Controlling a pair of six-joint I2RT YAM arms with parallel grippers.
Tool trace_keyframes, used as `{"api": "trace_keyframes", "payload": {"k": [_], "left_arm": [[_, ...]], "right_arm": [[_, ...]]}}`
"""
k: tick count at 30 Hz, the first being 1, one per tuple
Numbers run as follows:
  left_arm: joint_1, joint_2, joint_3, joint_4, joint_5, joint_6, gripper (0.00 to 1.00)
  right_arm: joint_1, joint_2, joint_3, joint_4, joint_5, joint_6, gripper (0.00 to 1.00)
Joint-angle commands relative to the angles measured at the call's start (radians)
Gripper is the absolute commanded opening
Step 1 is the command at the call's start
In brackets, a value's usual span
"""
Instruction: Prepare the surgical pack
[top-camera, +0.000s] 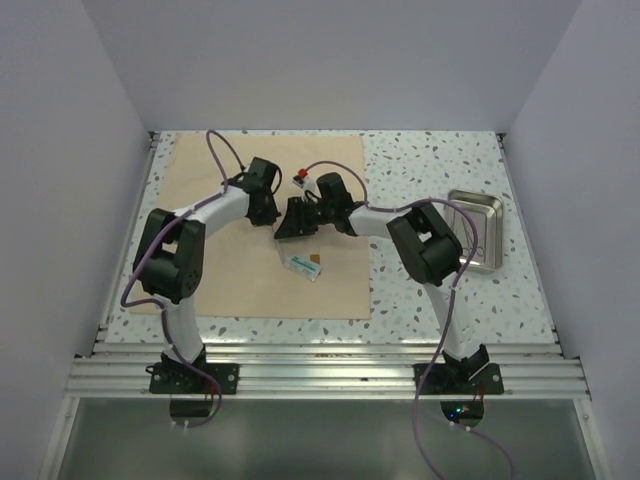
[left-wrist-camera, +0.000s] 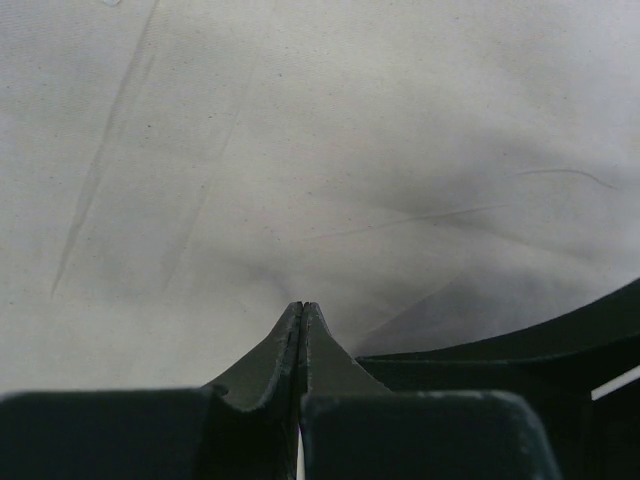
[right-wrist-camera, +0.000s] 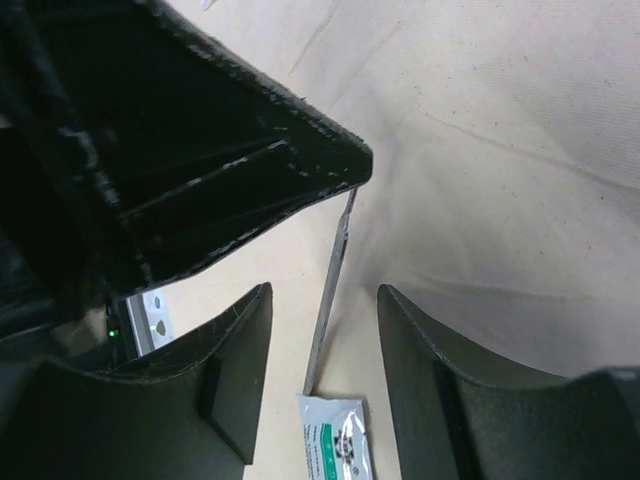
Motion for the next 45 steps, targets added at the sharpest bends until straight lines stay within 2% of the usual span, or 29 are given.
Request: {"api": "trace_keyframes", "payload": {"k": [1, 8, 11, 12, 14, 16, 17, 18, 19, 20, 22, 24, 28, 32, 34, 35, 38, 43, 45], "left_arm": [[0.001, -0.051, -0.006, 0.044, 0.017, 0.013, 0.00], [-0.001, -0.071, -0.021, 0.048, 0.020, 0.009, 0.00], [0.001, -0.082, -0.026, 0.053, 0.023, 0.007, 0.00], [0.001, -0.086, -0.026, 0.054, 0.027, 0.005, 0.00], [0.001, -0.098, -0.032, 0.059, 0.030, 0.005, 0.00], [0.004, -0.125, -0.030, 0.061, 0.030, 0.007, 0.00], [0.006, -0.137, -0.033, 0.061, 0.027, 0.009, 0.02], [0.006, -0.172, -0.036, 0.059, 0.019, 0.009, 0.12], [0.009, -0.195, -0.047, 0.057, -0.013, 0.007, 0.36], [0.009, -0.221, -0.056, 0.056, -0.033, 0.002, 0.45], [0.009, -0.310, -0.088, 0.062, -0.064, 0.001, 0.61], [0.007, -0.390, -0.102, 0.062, -0.069, 0.004, 0.70], [0.009, -0.488, -0.148, 0.050, -0.066, 0.021, 0.70], [0.007, -0.563, -0.222, 0.089, 0.006, 0.027, 0.70], [0.009, -0.582, -0.272, 0.117, 0.037, 0.042, 0.70], [0.009, -0.594, -0.283, 0.132, 0.043, 0.044, 0.70], [0.009, -0.594, -0.314, 0.148, 0.080, 0.050, 0.69], [0.009, -0.574, -0.329, 0.171, 0.137, 0.065, 0.69], [0.009, -0.568, -0.334, 0.180, 0.154, 0.071, 0.70]], "right_arm": [[0.018, 0.034, 0.038, 0.059, -0.027, 0.032, 0.49], [0.036, 0.077, 0.041, 0.101, -0.031, 0.081, 0.40], [0.044, 0.083, 0.027, 0.154, -0.044, 0.128, 0.21], [0.044, 0.081, 0.025, 0.177, -0.045, 0.139, 0.11], [0.042, 0.077, 0.027, 0.185, -0.050, 0.161, 0.01], [0.042, 0.068, 0.025, 0.187, -0.047, 0.168, 0.00], [0.044, 0.049, 0.021, 0.184, -0.041, 0.168, 0.00], [0.042, 0.035, 0.019, 0.168, -0.032, 0.167, 0.00], [0.042, 0.025, 0.024, 0.144, -0.012, 0.150, 0.00], [0.042, 0.009, 0.028, 0.116, 0.010, 0.139, 0.00], [0.033, -0.035, 0.059, 0.001, 0.071, 0.097, 0.00], [0.016, -0.084, 0.077, -0.117, 0.111, 0.070, 0.00], [-0.030, -0.199, 0.084, -0.293, 0.214, -0.014, 0.00], [-0.155, -0.374, 0.000, -0.382, 0.269, -0.051, 0.00], [-0.208, -0.478, -0.025, -0.444, 0.333, -0.103, 0.00], [-0.256, -0.509, -0.025, -0.538, 0.370, -0.124, 0.00], [-0.329, -0.613, -0.033, -0.686, 0.568, -0.227, 0.00], [-0.389, -0.614, 0.051, -0.944, 1.047, -0.382, 0.00], [-0.439, -0.578, 0.058, -1.023, 1.126, -0.393, 0.00]]}}
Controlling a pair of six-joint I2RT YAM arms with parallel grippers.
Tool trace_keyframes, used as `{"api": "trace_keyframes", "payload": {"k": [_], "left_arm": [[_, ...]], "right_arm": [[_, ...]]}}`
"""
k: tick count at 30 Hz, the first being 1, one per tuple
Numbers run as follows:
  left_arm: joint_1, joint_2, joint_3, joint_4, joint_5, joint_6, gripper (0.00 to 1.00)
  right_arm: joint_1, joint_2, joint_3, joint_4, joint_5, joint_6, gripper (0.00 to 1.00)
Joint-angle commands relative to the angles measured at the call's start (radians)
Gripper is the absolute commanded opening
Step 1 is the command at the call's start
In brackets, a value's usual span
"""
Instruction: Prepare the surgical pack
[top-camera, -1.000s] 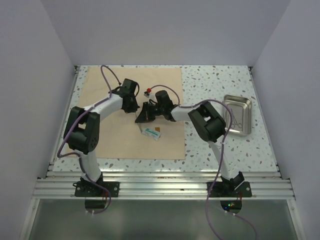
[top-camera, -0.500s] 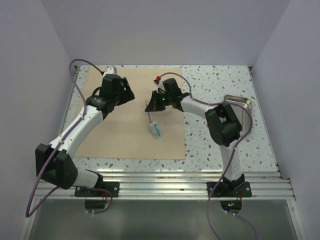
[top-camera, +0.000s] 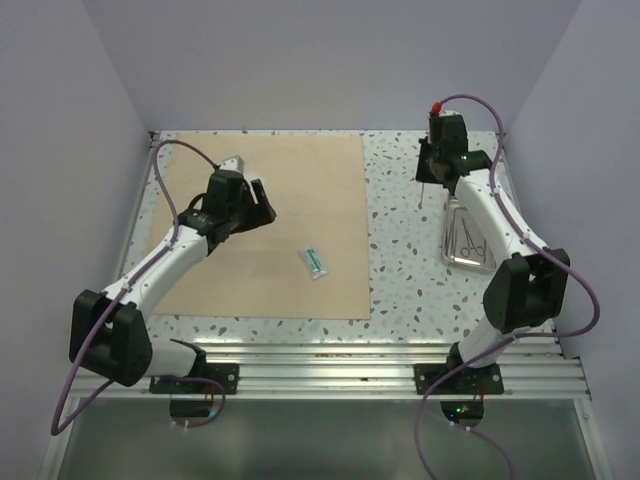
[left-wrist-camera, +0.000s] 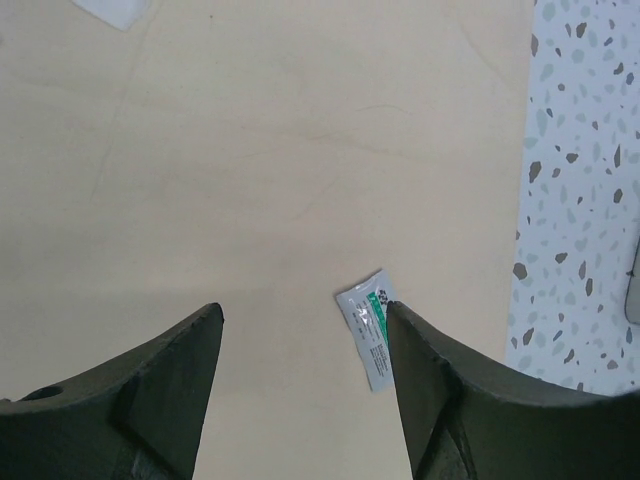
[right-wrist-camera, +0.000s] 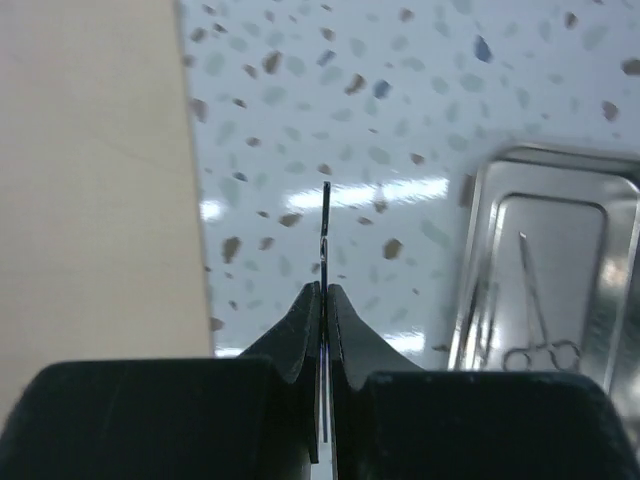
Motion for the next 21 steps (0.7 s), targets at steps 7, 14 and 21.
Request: {"api": "trace_keyframes", "payload": {"k": [7, 14, 21], "left_arm": [[0.004, 0.059, -0.068, 0.141, 0.207, 0.002, 0.71], [0.027, 0.070, -0.076, 0.123, 0.215, 0.014, 0.71], [0.027, 0.113, -0.053, 0.083, 0.212, -0.008, 0.71]], "right_arm": [[-0.155, 0.169, -0.047, -0.295, 0.337, -0.094, 0.00], [-0.204, 0.309, -0.040, -0.250, 0.343, -0.105, 0.05], [-0.204, 0.336, -0.032, -0.250, 0.322, -0.086, 0.43]]}}
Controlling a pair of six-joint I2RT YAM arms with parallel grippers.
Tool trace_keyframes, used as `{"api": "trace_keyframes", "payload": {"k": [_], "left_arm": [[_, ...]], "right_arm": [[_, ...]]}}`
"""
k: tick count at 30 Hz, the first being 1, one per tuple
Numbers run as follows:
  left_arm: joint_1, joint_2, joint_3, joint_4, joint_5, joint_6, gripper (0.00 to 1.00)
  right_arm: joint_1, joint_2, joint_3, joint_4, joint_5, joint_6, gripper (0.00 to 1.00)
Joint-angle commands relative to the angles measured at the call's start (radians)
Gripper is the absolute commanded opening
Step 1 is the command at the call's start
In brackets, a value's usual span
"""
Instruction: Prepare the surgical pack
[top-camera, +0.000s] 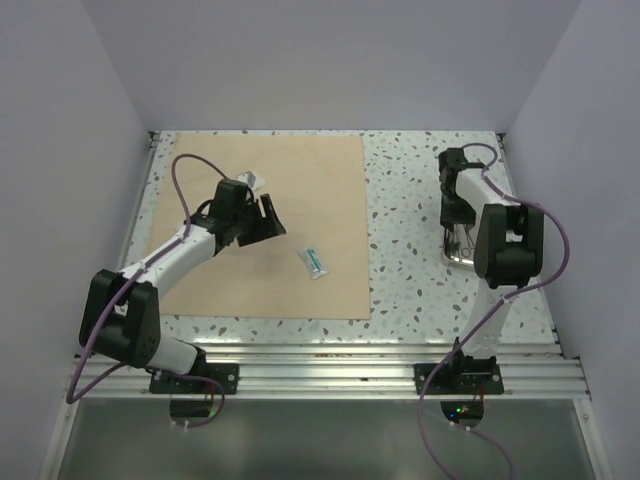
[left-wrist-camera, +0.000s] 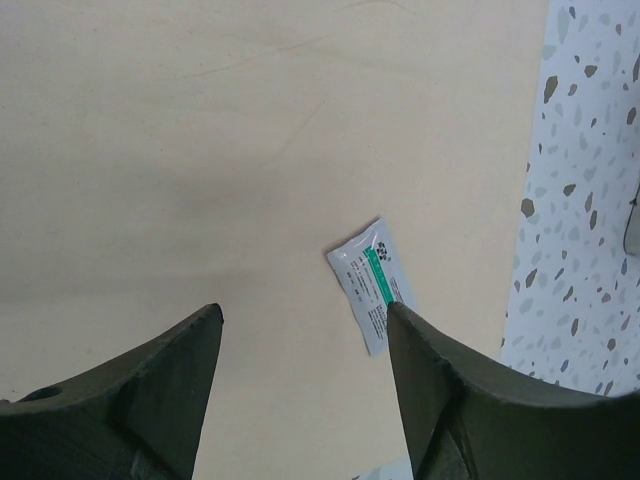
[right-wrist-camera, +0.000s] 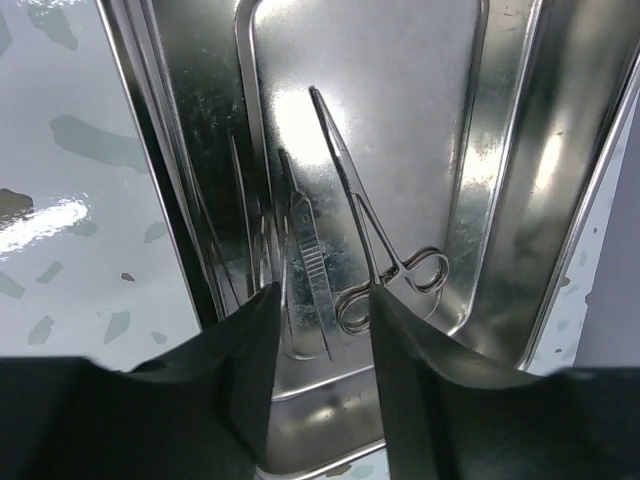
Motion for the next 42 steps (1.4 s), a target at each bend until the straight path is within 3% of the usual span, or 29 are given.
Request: {"api": "trace_keyframes", "payload": {"k": [1, 5, 7, 9, 11, 15, 19, 32, 42], "left_arm": [[0.005, 0.036, 0.018, 0.004, 0.000, -0.014, 0.70], [-0.024, 0.092, 0.021, 0.004, 0.006, -0.033, 0.68], [-0.047, 0.127, 0.036, 0.002, -0.003, -0.039, 0.67], [-0.071, 0.155, 0.048, 0.001, -0.001, -0.053, 0.66], [-0.090, 0.188, 0.050, 0.007, -0.021, -0.066, 0.65], [-0.096, 0.236, 0.042, 0.025, -0.006, -0.089, 0.64], [-0.104, 0.233, 0.021, 0.056, 0.003, -0.111, 0.62], [-0.146, 0.308, 0.029, 0.076, -0.007, -0.162, 0.48], [-0.148, 0.336, 0.007, 0.085, -0.012, -0.158, 0.46]], "right_arm": [[-0.007, -0.027, 0.021, 0.001, -0.007, 0.008, 0.47], [0.048, -0.101, 0.012, -0.010, -0.013, 0.016, 0.52], [0.150, -0.156, 0.002, -0.003, -0.018, 0.014, 0.53], [0.221, -0.208, -0.028, 0.026, -0.143, 0.034, 0.53], [0.310, -0.248, -0.082, 0.141, -0.416, 0.054, 0.53], [0.411, -0.285, -0.264, 0.433, -0.776, 0.147, 0.53], [0.450, -0.195, -0.281, 0.569, -0.938, 0.204, 0.55], [0.482, -0.052, -0.306, 0.721, -1.082, 0.257, 0.62], [0.494, 0.002, -0.344, 0.792, -1.131, 0.281, 0.60]]}}
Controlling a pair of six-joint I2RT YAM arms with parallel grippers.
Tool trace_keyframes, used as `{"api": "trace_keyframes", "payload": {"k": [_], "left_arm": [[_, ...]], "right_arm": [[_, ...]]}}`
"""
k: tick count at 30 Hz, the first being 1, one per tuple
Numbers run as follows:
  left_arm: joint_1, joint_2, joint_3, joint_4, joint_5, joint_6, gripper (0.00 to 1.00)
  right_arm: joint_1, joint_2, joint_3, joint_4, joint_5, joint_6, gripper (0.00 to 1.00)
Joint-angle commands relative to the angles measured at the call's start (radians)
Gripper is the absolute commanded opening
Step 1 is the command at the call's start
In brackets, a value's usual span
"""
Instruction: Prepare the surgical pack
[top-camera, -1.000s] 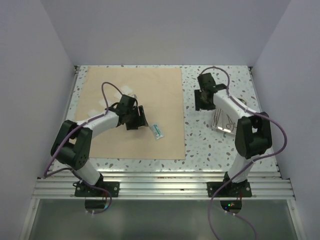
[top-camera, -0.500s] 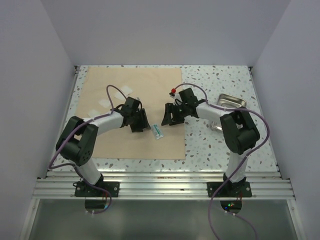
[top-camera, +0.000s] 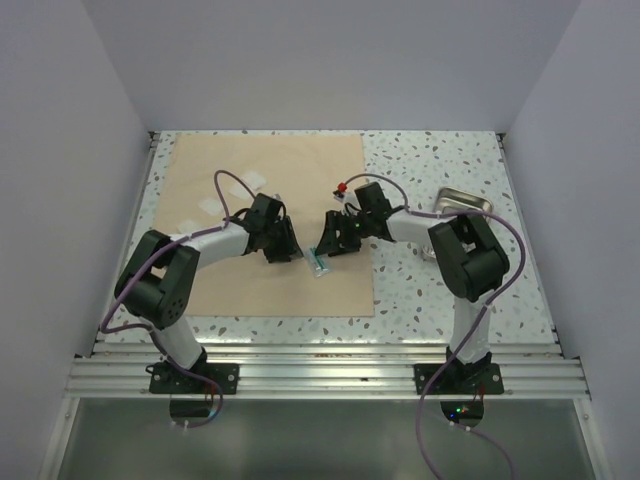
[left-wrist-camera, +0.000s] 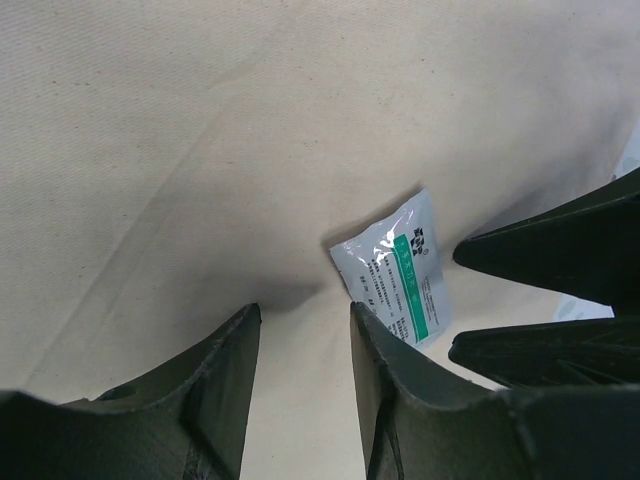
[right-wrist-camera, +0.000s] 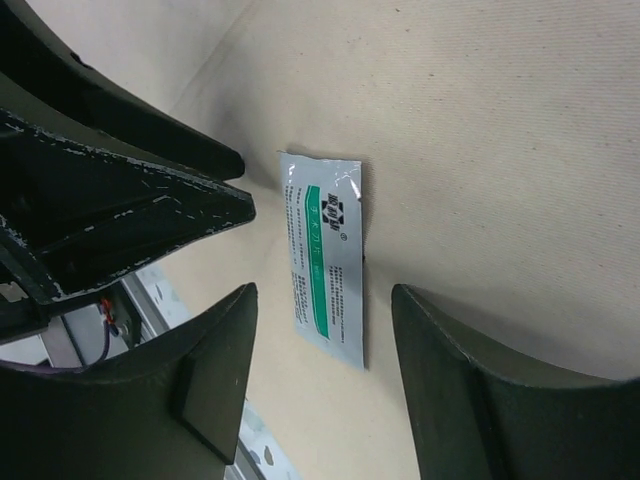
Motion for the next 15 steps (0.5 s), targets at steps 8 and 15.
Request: {"api": "trace_keyframes", "payload": {"k": [8, 15], "left_arm": [[-0.009, 0.048, -0.028, 0.026, -0.006, -0.001, 0.45], [-0.008, 0.047, -0.040, 0.034, -0.002, 0.001, 0.45]], "right_arm": [[0.025, 0.040, -0.014, 0.070, -0.065, 0.043, 0.56], [0.027, 0.026, -0.026, 0.132, -0.081, 0.081, 0.51]]}}
